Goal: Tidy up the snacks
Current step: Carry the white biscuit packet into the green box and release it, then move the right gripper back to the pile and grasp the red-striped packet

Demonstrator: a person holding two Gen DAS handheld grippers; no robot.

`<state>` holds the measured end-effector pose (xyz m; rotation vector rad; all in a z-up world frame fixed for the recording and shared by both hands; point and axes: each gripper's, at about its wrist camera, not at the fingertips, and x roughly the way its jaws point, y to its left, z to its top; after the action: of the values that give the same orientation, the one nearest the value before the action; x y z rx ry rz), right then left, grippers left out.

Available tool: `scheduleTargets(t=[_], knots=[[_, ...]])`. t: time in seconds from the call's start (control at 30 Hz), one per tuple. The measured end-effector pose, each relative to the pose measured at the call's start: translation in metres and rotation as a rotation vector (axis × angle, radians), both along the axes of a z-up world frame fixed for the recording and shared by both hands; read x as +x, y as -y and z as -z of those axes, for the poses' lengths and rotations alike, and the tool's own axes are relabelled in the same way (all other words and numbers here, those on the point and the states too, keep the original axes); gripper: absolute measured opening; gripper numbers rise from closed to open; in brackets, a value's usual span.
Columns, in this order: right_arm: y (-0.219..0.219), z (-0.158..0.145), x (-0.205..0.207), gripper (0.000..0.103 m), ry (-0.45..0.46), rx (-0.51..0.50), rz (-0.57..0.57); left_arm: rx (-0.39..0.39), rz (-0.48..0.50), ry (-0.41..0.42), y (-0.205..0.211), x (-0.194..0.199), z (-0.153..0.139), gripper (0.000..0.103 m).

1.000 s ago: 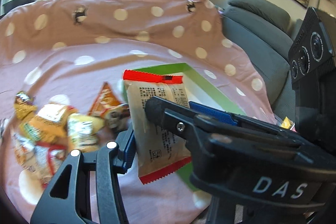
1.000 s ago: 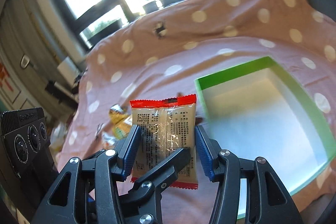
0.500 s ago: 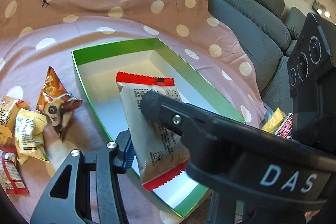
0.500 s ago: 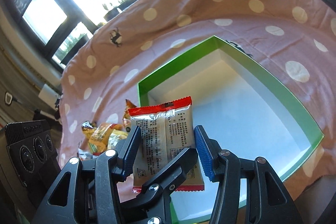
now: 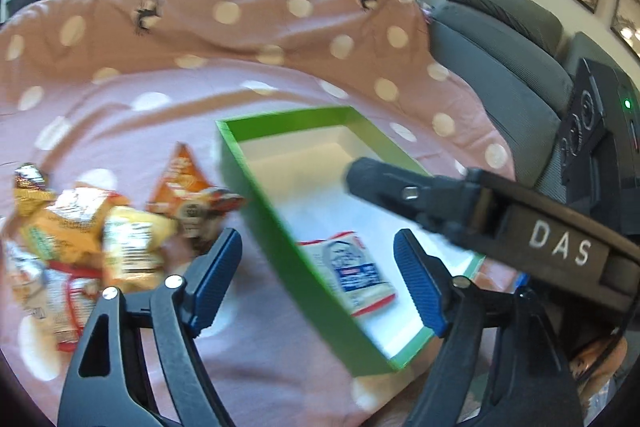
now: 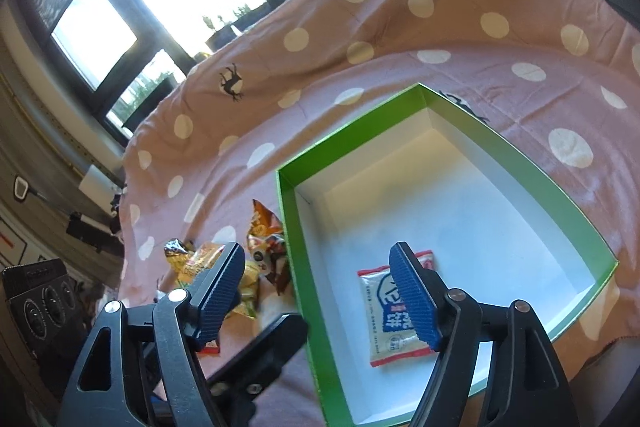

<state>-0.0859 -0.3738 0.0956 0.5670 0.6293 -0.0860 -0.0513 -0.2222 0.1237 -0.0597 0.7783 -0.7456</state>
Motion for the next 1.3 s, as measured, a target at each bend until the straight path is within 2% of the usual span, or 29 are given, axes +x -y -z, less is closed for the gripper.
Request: scheduleTargets(t=[0.13, 0.23, 0.3, 0.43, 0.53, 0.7, 0.87, 0.97, 1.07, 1.17, 1.3], knots=[[-0.020, -0.008, 0.002, 0.081, 0.028, -0.030, -0.049, -0.004, -0.100, -0.008, -0.037, 0.005, -0.003, 0.087], [-0.040, -0.012, 0.007, 0.083, 0.041, -0.053, -0.108, -0.077, -0.132, -0.105, -0.073, 0.012, -0.001, 0.087], [-0.053, -0.014, 0.011, 0.084, 0.039, -0.069, -0.135, -0.100, -0.169, -0.137, -0.098, 0.016, 0.000, 0.087], [-0.084, -0.013, 0.018, 0.086, 0.039, -0.103, -0.199, -0.023, -0.289, -0.099, -0.134, 0.020, 0.002, 0.088], [-0.104, -0.010, 0.026, 0.086, 0.037, -0.124, -0.251, 0.027, -0.336, -0.080, -0.154, 0.024, 0.011, 0.089], [-0.127, 0.000, 0.040, 0.087, 0.020, -0.130, -0.311, 0.035, -0.448, -0.081, -0.197, 0.032, 0.038, 0.089], [-0.148, 0.018, 0.056, 0.087, -0.044, -0.155, -0.366, 0.027, -0.462, -0.101, -0.215, 0.042, 0.051, 0.089], [-0.155, 0.021, 0.059, 0.087, -0.048, -0.149, -0.371, 0.005, -0.465, -0.105, -0.221, 0.046, 0.052, 0.089], [-0.161, 0.021, 0.066, 0.087, -0.052, -0.089, -0.399, 0.000, -0.494, -0.099, -0.226, 0.049, 0.055, 0.089], [-0.171, 0.020, 0.079, 0.087, -0.095, -0.044, -0.411, -0.002, -0.505, -0.121, -0.228, 0.053, 0.061, 0.089], [-0.191, 0.013, 0.100, 0.087, -0.116, -0.082, -0.444, -0.014, -0.495, -0.143, -0.228, 0.060, 0.067, 0.088]])
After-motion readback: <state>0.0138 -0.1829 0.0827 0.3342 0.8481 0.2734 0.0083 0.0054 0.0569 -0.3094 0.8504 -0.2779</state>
